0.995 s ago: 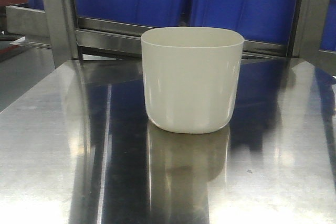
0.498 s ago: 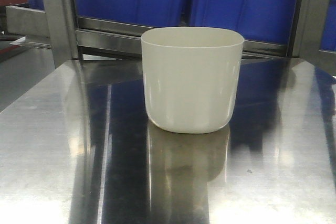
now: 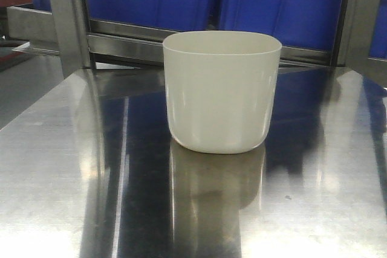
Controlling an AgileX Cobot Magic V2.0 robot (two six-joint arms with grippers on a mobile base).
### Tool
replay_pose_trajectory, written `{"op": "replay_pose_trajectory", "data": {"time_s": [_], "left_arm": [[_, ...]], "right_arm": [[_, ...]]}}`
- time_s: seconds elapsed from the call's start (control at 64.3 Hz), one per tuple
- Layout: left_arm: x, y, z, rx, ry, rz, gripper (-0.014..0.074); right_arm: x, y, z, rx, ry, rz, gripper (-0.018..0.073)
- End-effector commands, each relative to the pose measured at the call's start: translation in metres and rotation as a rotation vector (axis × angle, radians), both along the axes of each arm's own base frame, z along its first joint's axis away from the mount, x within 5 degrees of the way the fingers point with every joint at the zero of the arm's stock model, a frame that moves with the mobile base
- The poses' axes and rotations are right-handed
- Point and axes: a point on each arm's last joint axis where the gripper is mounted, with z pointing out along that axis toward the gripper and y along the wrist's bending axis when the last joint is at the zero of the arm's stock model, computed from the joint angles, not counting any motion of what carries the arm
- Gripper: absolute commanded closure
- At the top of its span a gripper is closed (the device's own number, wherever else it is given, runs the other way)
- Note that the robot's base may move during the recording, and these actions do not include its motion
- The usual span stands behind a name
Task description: Move white bin to right shelf second layer
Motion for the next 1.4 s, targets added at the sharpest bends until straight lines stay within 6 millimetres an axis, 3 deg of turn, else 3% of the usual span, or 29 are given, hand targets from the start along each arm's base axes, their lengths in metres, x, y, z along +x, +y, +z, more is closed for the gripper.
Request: {"op": "replay_pose_trajectory", "data": {"time_s": [0.0, 0.156, 0.28, 0.451, 0.622, 0.778, 0.855, 1.011, 1.244, 1.322, 1.384], "left_arm": [[0.000, 0.000, -0.004, -0.019, -0.059, -0.002, 0.0512], [0.000, 0.000, -0.004, -0.019, -0.059, -0.002, 0.0512], [0.000, 0.000, -0.004, -0.019, -0.059, -0.002, 0.0512], [0.000, 0.000, -0.004, -0.019, -0.059, -0.002, 0.0512], [0.000, 0.000, -0.004, -0.019, -0.059, -0.002, 0.0512], [0.000, 0.000, -0.004, -0.019, -0.059, -0.002, 0.0512], [0.000, 0.000, -0.004, -0.019, -0.059, -0.002, 0.0512], [0.000, 0.000, -0.004, -0.019, -0.059, -0.002, 0.0512], [0.000, 0.000, -0.004, -0.019, -0.059, -0.002, 0.0512], [0.000, 0.000, -0.004, -0.019, -0.059, -0.002, 0.0512], [0.000, 0.000, -0.004, -0.019, -0.059, -0.002, 0.0512]], "right_arm": [[-0.001, 0.000, 0.023, -0.016, -0.185, 0.000, 0.0510], [0.012, 0.000, 0.047, -0.001, -0.165, 0.001, 0.0510], [0.033, 0.000, 0.083, -0.003, -0.124, 0.001, 0.0510], [0.075, -0.001, 0.132, -0.002, -0.079, 0.000, 0.0510], [0.124, 0.000, 0.176, 0.027, 0.122, 0.006, 0.0510], [0.163, 0.020, 0.210, 0.111, 0.319, 0.103, 0.0510], [0.184, 0.037, 0.215, 0.101, 0.402, 0.171, 0.0510], [0.221, 0.078, 0.207, 0.058, 0.502, 0.287, 0.0510], [0.240, 0.128, 0.177, 0.003, 0.623, 0.409, 0.0502], [0.242, 0.138, 0.170, -0.010, 0.643, 0.432, 0.0394], [0.242, 0.142, 0.167, -0.017, 0.650, 0.444, 0.0234]]}}
